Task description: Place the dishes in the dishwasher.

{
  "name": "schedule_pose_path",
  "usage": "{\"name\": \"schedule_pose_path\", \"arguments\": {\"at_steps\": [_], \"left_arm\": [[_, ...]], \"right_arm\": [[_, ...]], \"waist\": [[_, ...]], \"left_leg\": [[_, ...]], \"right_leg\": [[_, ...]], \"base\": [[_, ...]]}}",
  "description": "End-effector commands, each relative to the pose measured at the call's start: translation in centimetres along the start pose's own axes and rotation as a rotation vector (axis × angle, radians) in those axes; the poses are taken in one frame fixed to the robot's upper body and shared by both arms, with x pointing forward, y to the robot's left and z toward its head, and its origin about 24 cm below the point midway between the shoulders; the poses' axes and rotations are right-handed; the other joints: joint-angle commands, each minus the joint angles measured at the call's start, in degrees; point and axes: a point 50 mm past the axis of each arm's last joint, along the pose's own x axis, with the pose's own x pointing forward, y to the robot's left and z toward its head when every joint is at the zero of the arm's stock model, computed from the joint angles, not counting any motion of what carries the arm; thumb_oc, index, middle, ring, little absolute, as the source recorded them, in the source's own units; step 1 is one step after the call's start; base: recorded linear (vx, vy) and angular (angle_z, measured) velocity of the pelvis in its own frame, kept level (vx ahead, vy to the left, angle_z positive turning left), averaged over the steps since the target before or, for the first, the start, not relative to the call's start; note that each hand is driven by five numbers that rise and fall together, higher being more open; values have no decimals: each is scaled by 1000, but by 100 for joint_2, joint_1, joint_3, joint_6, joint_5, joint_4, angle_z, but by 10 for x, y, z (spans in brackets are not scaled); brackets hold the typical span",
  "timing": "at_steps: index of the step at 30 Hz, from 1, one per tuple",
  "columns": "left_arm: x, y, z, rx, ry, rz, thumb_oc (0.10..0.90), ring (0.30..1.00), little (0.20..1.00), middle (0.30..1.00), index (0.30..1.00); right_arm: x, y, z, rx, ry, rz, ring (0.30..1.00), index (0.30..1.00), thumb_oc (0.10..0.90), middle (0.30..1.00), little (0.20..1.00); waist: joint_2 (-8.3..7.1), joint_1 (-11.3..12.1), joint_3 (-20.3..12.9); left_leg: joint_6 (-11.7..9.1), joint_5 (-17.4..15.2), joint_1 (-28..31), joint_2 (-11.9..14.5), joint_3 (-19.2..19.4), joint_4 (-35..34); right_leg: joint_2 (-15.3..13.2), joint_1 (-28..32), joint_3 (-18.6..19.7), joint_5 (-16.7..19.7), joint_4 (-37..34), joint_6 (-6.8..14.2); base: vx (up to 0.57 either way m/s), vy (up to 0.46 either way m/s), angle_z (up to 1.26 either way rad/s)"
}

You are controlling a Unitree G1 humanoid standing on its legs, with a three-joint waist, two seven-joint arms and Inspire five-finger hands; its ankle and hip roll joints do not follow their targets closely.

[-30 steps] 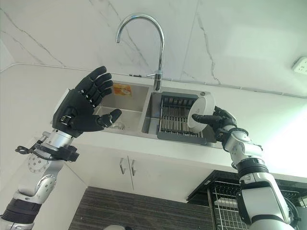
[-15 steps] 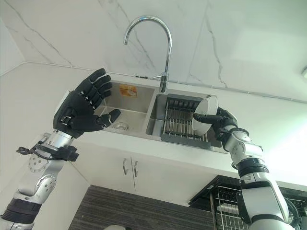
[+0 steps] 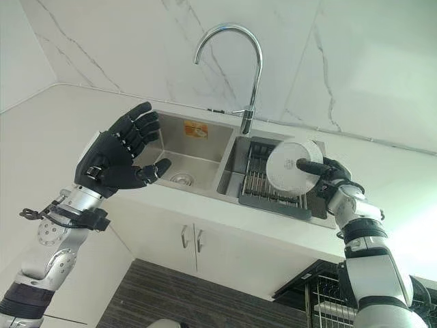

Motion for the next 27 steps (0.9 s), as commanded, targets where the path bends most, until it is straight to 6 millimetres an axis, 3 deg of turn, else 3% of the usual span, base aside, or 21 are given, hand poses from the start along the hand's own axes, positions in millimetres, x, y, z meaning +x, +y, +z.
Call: {"name": "schedule_pose_path", "arguments": {"at_steps": [1,7,17,21,23,27], "left_arm": [[12,-2,41,9,-202,-30,800,900,900,900,900],[9,-3,38,-1,-202,-34,800,900,900,900,900],[6,-5,37,-15,-216,-44,800,900,900,900,900],[4,-8,36,-54,-219,-62,800,900,900,900,900],[2,-11,34,-91,-218,-85,800,900,900,900,900],[-2,-17,26,-234,-193,-144,800,900,900,900,900]], "right_arm": [[-10,11,84,-22,-283,2,300,300,400,300,300],[-11,11,90,-87,-323,-70,300,300,400,300,300],[-24,22,115,-39,-497,-55,300,300,400,300,300],[-36,32,128,4,-619,12,300,300,400,300,300],[-50,41,141,59,-738,66,300,300,400,300,300],[-72,51,147,140,-867,136,300,300,400,300,300]], "waist": [[-36,128,-528],[-29,159,-514],[-17,66,-479],[-15,-4,-468],[-13,-79,-477],[5,-229,-476]], "left_leg": [[-222,-353,-119,323,233,374],[-226,-327,-143,309,212,374],[-230,-349,-128,340,284,374],[-228,-375,-110,357,326,374],[-226,-396,-103,379,370,374],[-222,-417,-102,436,465,374]], "right_leg": [[-121,237,194,-167,9,199],[-130,229,167,-151,9,200],[-108,186,244,-135,9,202],[-79,157,311,-137,9,203],[-43,114,386,-139,9,203],[24,37,516,-131,9,192]], "base": [[-17,27,4],[-20,12,4],[-35,7,-1],[-49,-10,-4],[-66,-34,-9],[-43,-43,-19]]}}
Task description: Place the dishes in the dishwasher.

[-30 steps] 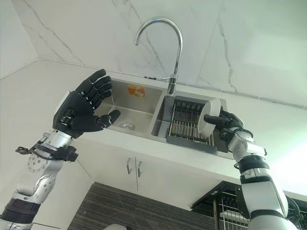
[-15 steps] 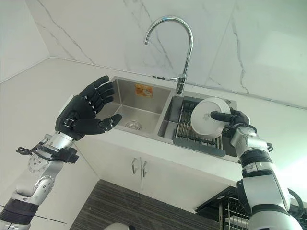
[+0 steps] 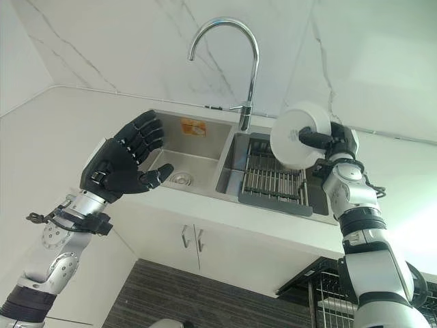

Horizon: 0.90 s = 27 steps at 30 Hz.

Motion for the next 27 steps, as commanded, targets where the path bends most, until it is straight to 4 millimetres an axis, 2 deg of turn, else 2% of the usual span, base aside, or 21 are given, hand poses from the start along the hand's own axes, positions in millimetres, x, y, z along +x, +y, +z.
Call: {"name": "schedule_pose_path", "arguments": {"at_steps": [1,6,9,13,16,18,19,22,27], "left_arm": [[7,-20,32,-118,-194,-155,800,900,900,900,900],[3,-47,7,-383,-82,-375,800,900,900,900,900],[-2,-60,-3,-454,-29,-483,800,900,900,900,900],[-12,-72,-11,-526,44,-590,800,900,900,900,900],[-19,-79,-16,-560,77,-645,800,900,900,900,900],[-24,-85,-19,-562,90,-684,800,900,900,900,900],[-28,-86,-19,-550,100,-701,800,900,900,900,900],[-33,-90,-21,-547,136,-773,800,900,900,900,900],[-41,-99,-29,-550,235,-864,800,900,900,900,900]], "right_arm": [[-5,2,87,144,-428,7,300,300,400,300,300],[-33,27,91,280,-529,123,300,300,400,300,300],[-49,37,88,318,-567,174,300,300,400,300,300],[-73,39,88,290,-679,156,300,300,400,300,300],[-90,34,90,267,-778,130,300,300,400,300,300],[-96,32,86,300,-775,171,300,300,400,300,300],[-99,31,80,339,-770,205,300,300,400,300,300],[-112,23,72,352,-811,164,300,300,400,300,300],[-123,7,49,427,-738,30,300,300,400,300,300]], "waist": [[-125,2,-542],[-61,-234,-530],[-12,-360,-524],[48,-529,-507],[114,-611,-476],[117,-612,-419],[74,-542,-356],[127,-566,-319],[162,-869,-200]], "left_leg": [[-226,-421,-138,430,290,376],[-240,-426,-149,542,450,376],[-251,-426,-145,602,551,376],[-284,-379,-135,734,735,376],[-291,-321,-172,738,736,376],[-256,-348,-74,484,520,376],[-176,-307,36,176,333,376],[-26,-455,-10,70,401,376],[211,-752,-20,-175,384,376]], "right_leg": [[37,168,341,-122,-38,171],[132,66,505,-102,-38,137],[188,8,598,-96,-38,122],[293,-81,744,-83,-38,86],[385,-152,901,-64,-38,70],[387,-239,1130,-20,-38,92],[352,-288,1300,45,-38,128],[303,-395,1374,168,-38,224],[131,-897,1755,639,-38,561]], "base": [[-26,-44,-24],[-31,-58,-18],[-14,-57,-26],[12,-68,-23],[-22,32,-21],[-102,174,-32],[-97,203,-59],[-129,274,-84],[-76,272,-37]]}}
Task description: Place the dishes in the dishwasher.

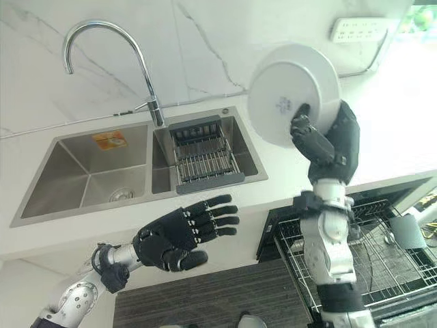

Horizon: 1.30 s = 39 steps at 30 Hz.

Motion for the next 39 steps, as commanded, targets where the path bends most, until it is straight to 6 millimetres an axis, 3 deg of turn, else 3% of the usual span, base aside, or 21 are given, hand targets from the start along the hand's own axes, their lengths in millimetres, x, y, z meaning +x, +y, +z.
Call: {"name": "schedule_pose_path", "arguments": {"at_steps": [1,3,4,5,8,12,19,25,28,29,31,33,34,36,37,38,39], "left_arm": [[9,-24,14,83,-18,-185,800,900,900,900,900],[9,-24,9,61,2,-183,800,900,900,900,900],[9,-24,7,56,8,-173,800,900,900,900,900],[10,-22,3,56,15,-150,800,900,900,900,900],[5,-22,6,53,-5,-141,800,900,900,900,900],[10,-24,-2,76,44,-138,800,900,900,900,900],[7,-17,-30,93,249,-59,800,900,900,900,900],[11,-4,-58,1,293,44,800,900,900,900,900],[-4,16,-81,-98,307,211,800,900,900,900,900],[-10,24,-93,-149,263,308,800,900,900,900,900],[-15,29,-102,-217,216,384,800,900,900,900,900],[-30,38,-117,-279,166,544,800,900,900,900,900],[-52,45,-131,-309,145,735,800,900,900,900,900],[-63,47,-138,-350,114,833,800,900,900,900,900],[-83,45,-153,-397,91,994,800,900,900,900,900],[-102,40,-167,-427,98,1101,800,900,900,900,900],[-119,34,-180,-445,132,1191,800,900,900,900,900]], "right_arm": [[18,12,62,107,-357,43,300,300,400,300,300],[16,10,57,135,-331,35,300,300,400,300,300],[17,14,54,154,-310,41,300,300,400,300,300],[19,22,49,179,-276,31,300,300,400,300,300],[17,14,46,254,-216,4,300,300,400,300,300],[12,7,48,286,-191,-22,300,300,400,300,300],[4,34,51,215,-213,-3,300,300,400,300,300],[1,35,49,119,-219,30,300,300,400,300,300],[4,28,50,92,-200,20,300,300,400,300,300],[6,31,40,110,-150,19,300,300,400,300,300],[4,34,32,92,-128,26,300,300,400,300,300],[-3,31,24,67,-95,39,300,300,400,300,300],[-12,20,24,21,-94,31,300,300,400,300,300],[-18,15,26,-18,-108,28,300,300,400,300,300],[-24,11,26,-45,-112,34,300,300,400,300,300],[-27,11,24,-66,-113,45,300,300,400,300,300],[-30,11,26,-111,-147,44,300,300,400,300,300]], "waist": [[-113,27,-338],[-129,-15,-238],[-144,-14,-201],[-172,20,-155],[-89,18,-156],[-118,-52,-198],[-222,166,-253],[-274,-65,-251],[-317,-227,-211],[-323,-305,-183],[-315,-331,-189],[-296,-338,-188],[-323,-343,-155],[-340,-312,-154],[-297,-185,-118],[-237,-99,-102],[-184,-45,-117]], "left_leg": [[94,-551,-95,-152,-408,319],[125,-576,-88,-260,-463,319],[140,-604,-67,-274,-409,319],[196,-646,-59,-274,-263,319],[327,-653,-83,-101,42,319],[383,-539,-234,-10,178,319],[226,-671,-196,184,364,319],[9,-747,-105,550,178,319],[-291,-440,-27,1136,103,319],[-440,-296,36,1441,242,319],[-476,-208,34,1545,299,319],[-547,354,-32,1692,444,319],[-530,604,-40,1698,690,319],[-495,599,-145,1553,718,319],[-421,295,-287,1138,451,319],[-404,194,-438,938,242,319],[-427,258,-668,905,245,319]], "right_leg": [[-130,-121,107,471,-348,512],[-227,-295,109,708,-348,570],[-283,-324,-19,809,-348,589],[-356,-257,-391,957,-348,611],[-174,183,-664,647,-348,490],[-154,387,-529,446,-348,375],[-1237,59,-680,990,-348,707],[-1201,-332,-28,936,-348,729],[-863,-302,2,585,-348,720],[-690,-368,-65,539,-348,592],[-568,-348,-123,495,-348,487],[-410,-200,-220,374,-348,344],[-373,29,-387,226,-348,240],[-398,80,-489,193,-348,216],[-363,139,-516,161,-348,266],[-297,148,-496,155,-348,287],[-263,153,-594,129,-348,284]], "base": [[-36,242,-16],[-29,192,-51],[-77,165,-61],[-119,158,-95],[-137,120,-124],[-64,-26,-53],[8,-248,-54],[115,-513,-21],[178,-774,8],[77,-537,12],[105,-450,16],[186,-474,15],[207,-399,11],[146,-213,50],[145,-73,80],[196,-57,48],[173,-14,1]]}}
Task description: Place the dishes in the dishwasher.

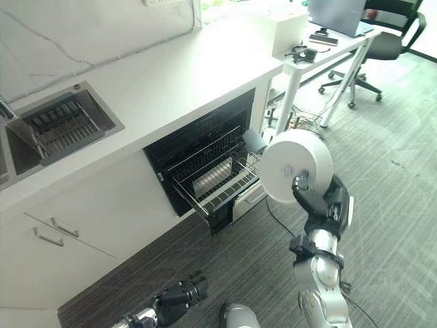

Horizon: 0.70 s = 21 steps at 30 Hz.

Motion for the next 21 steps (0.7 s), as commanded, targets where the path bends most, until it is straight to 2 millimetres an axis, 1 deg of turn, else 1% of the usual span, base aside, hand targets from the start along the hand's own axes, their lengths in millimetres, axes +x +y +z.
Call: {"name": "schedule_pose_path", "arguments": {"at_steps": [1,2,3,4,5,7,8,10,11,12,13,14,15,18,21], "left_arm": [[-15,35,9,97,-60,210,800,900,900,900,900],[-17,42,1,122,-23,251,800,900,900,900,900],[-18,46,-6,110,2,286,800,900,900,900,900],[-18,50,-14,94,23,336,800,900,900,900,900],[-24,60,-20,85,55,399,800,900,900,900,900],[-28,65,-26,27,69,446,800,900,900,900,900],[-32,70,-29,-19,83,494,800,900,900,900,900],[-38,75,-38,-61,98,522,800,900,900,900,900],[-46,80,-48,-108,122,564,800,900,900,900,900],[-51,83,-54,-105,149,581,800,900,900,900,900],[-53,84,-57,-97,167,589,800,900,900,900,900],[-54,85,-57,-94,170,591,800,900,900,900,900],[-58,87,-61,-101,202,608,800,900,900,900,900],[-62,89,-65,-96,228,616,800,900,900,900,900],[-66,91,-68,-70,267,620,800,900,900,900,900]], "right_arm": [[3,45,81,1,-515,226,300,300,400,300,300],[3,46,82,-10,-539,204,300,300,400,300,300],[4,47,84,-20,-582,187,300,300,400,300,300],[3,53,84,-42,-617,192,300,300,400,300,300],[2,57,83,-66,-616,214,300,300,400,300,300],[0,59,82,-80,-620,230,300,300,400,300,300],[-3,60,82,-99,-628,251,300,300,400,300,300],[-5,59,82,-120,-643,257,300,300,400,300,300],[-5,58,85,-152,-679,253,300,300,400,300,300],[-5,58,90,-153,-722,254,300,300,400,300,300],[-8,58,97,-136,-784,251,300,300,400,300,300],[-8,59,99,-136,-804,248,300,300,400,300,300],[-7,63,102,-155,-833,249,300,300,400,300,300],[-3,64,102,-157,-818,251,300,300,400,300,300],[-2,64,103,-172,-822,259,300,300,400,300,300]], "waist": [[166,299,-286],[171,389,-266],[164,450,-261],[166,478,-290],[178,479,-323],[173,490,-401],[150,494,-451],[105,496,-484],[29,541,-527],[-20,561,-531],[-46,584,-540],[-51,593,-540],[-77,659,-550],[-95,701,-561],[-122,719,-586]], "left_leg": [[6,-327,6,-247,-227,-142],[-16,-251,-186,-279,-233,-142],[1,-240,-263,-329,-271,-142],[31,-300,-262,-340,-277,-142],[77,-432,-185,-441,-237,-142],[114,-474,-186,-511,-308,-142],[140,-524,-138,-536,-333,-142],[162,-575,-81,-556,-314,-142],[223,-658,-18,-610,-329,-142],[267,-708,18,-630,-305,-142],[301,-732,36,-655,-305,-142],[314,-741,40,-664,-309,-142],[394,-800,83,-726,-328,-142],[458,-837,109,-776,-341,-142],[570,-902,164,-876,-406,-142]], "right_leg": [[-604,165,376,691,-540,926],[-599,261,282,625,-540,912],[-604,313,229,558,-540,894],[-630,345,136,487,-540,877],[-671,413,52,430,-540,925],[-691,383,36,443,-540,950],[-712,395,15,436,-540,973],[-740,430,-22,423,-540,990],[-756,479,-31,390,-540,995],[-770,508,-17,384,-540,1012],[-777,525,-13,387,-540,1023],[-779,528,-8,388,-540,1027],[-798,563,30,390,-540,1048],[-804,596,68,393,-540,1064],[-785,662,105,466,-540,1077]], "base": [[148,3,-8],[117,32,45],[89,92,63],[114,177,64],[97,179,19],[89,155,-4],[103,169,-20],[107,163,-30],[129,211,-25],[131,234,-17],[64,138,4],[96,185,11],[101,197,10],[76,159,-1],[90,160,-10]]}}
